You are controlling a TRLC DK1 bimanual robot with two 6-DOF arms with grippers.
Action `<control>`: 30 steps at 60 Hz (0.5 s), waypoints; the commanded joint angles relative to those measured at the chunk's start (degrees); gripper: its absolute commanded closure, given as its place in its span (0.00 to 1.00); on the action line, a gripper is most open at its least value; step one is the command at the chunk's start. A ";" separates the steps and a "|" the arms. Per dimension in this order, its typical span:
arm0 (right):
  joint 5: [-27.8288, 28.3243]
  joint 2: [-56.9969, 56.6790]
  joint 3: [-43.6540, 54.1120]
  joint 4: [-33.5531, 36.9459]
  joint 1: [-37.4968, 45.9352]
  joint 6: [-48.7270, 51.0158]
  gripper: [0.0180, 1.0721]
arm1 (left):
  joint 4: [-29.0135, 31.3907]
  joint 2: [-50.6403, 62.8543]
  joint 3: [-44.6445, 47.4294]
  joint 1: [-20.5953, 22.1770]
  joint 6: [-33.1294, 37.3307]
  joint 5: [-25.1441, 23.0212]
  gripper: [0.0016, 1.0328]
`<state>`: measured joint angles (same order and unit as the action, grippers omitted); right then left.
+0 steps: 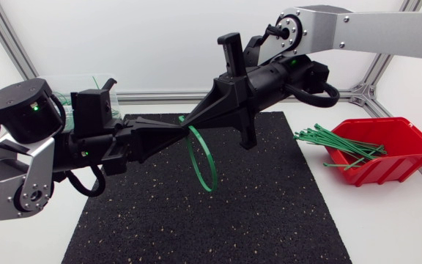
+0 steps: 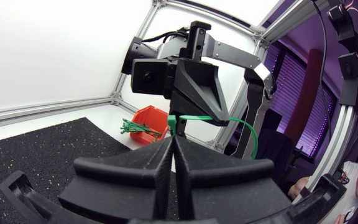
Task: Take a green cable tie from the red box, thread the tail through the head to close it, then place it in the transparent bin on the left.
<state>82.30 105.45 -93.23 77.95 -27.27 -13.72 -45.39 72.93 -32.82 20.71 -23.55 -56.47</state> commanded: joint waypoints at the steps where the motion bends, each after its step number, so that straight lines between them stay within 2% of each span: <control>1: 0.40 -0.42 0.77 -0.17 -0.24 -0.26 0.95 | -1.11 0.11 0.04 -0.67 0.00 0.04 0.97; 30: 0.40 0.37 1.12 -0.61 -0.51 -0.08 0.95 | -1.11 -0.42 0.12 -0.49 -0.36 0.04 0.97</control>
<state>82.30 105.45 -92.58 77.56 -27.31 -13.72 -45.39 72.90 -32.82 19.68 -23.57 -56.47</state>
